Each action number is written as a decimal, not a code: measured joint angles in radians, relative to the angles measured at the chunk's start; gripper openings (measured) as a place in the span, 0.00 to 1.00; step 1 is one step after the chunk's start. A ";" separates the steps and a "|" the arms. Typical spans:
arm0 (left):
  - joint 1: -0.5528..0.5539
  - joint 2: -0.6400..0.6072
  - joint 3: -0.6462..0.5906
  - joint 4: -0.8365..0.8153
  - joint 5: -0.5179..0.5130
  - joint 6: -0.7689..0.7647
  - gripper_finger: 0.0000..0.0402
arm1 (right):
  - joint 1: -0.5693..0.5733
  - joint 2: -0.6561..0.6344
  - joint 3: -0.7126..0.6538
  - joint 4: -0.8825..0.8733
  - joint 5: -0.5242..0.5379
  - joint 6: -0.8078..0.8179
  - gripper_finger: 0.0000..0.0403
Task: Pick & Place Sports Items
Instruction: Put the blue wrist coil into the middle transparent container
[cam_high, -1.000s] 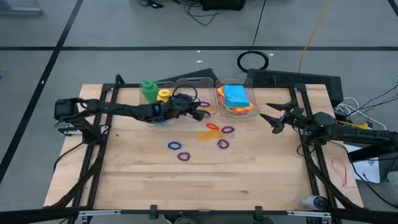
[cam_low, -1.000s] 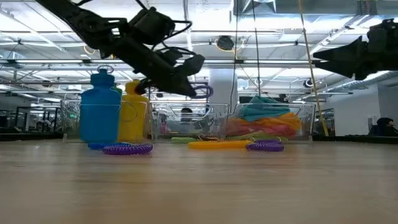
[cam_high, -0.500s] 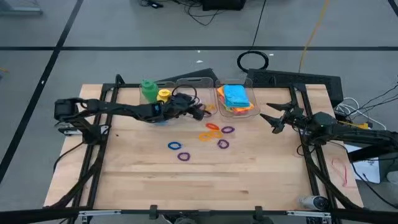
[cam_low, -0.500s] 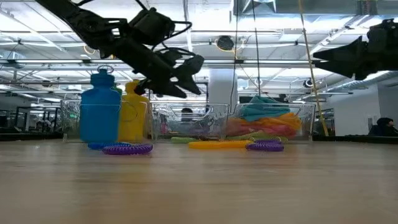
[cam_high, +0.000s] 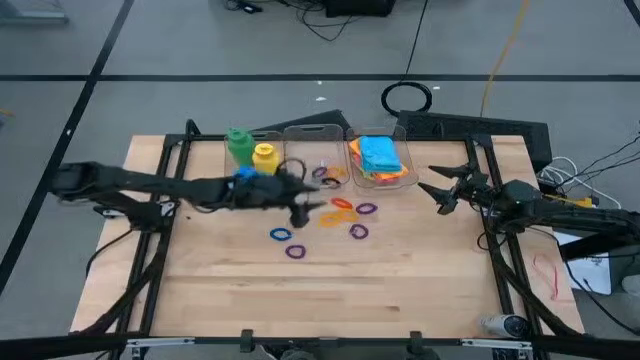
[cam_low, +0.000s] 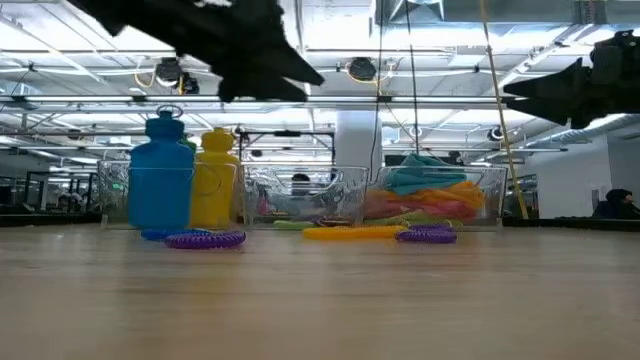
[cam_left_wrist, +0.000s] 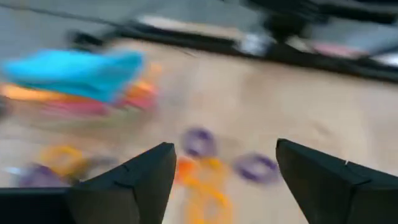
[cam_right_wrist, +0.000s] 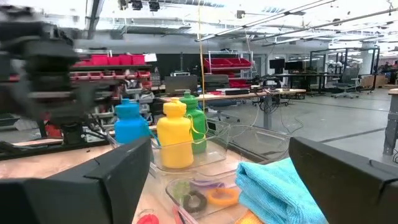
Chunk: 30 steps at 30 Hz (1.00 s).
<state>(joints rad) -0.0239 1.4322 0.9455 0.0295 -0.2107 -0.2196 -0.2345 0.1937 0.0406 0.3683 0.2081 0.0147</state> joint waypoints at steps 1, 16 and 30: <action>-0.026 -0.005 0.000 -0.031 0.017 -0.020 0.58 | 0.000 0.000 0.000 0.000 0.000 0.000 0.72; -0.248 0.122 0.000 -0.463 -0.025 -0.316 0.58 | 0.000 0.000 0.000 0.000 0.000 0.000 0.72; -0.236 0.275 0.000 -0.500 0.002 -0.209 0.58 | 0.000 0.000 0.000 0.000 0.000 0.000 0.72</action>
<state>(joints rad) -0.2594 1.7074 0.9455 -0.4707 -0.2086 -0.4281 -0.2345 0.1936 0.0406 0.3683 0.2082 0.0147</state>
